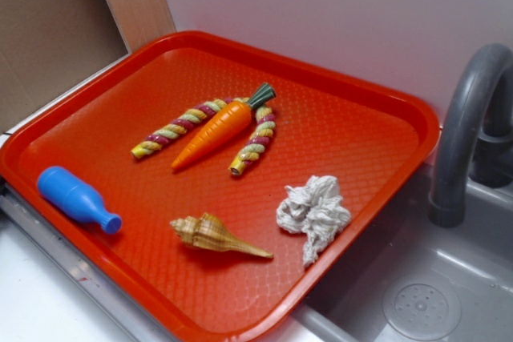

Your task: Grab the shell.

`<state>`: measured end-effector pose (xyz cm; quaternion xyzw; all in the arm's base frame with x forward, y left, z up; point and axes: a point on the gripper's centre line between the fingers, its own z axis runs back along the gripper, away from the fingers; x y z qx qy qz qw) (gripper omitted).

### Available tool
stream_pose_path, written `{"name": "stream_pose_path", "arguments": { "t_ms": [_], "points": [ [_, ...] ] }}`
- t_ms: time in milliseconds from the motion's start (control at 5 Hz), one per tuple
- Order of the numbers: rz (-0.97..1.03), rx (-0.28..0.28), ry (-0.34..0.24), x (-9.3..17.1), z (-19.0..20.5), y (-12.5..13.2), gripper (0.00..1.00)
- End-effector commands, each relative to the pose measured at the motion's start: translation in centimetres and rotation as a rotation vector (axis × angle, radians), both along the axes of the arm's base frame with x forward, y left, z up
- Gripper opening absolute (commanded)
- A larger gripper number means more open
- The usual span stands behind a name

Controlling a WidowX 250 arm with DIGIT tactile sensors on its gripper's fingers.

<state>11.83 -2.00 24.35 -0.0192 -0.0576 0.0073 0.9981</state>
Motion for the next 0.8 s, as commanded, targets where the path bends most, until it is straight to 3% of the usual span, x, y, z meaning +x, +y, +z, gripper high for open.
{"name": "stream_pose_path", "arguments": {
  "t_ms": [0,200,600],
  "points": [
    [0.000,0.000,0.000,0.0,0.0,0.0,1.00],
    [-0.173,0.008,-0.069,1.6,1.1,-4.6,1.00],
    [-0.569,0.020,-0.139,3.0,-0.3,-12.7,1.00]
  ]
}}
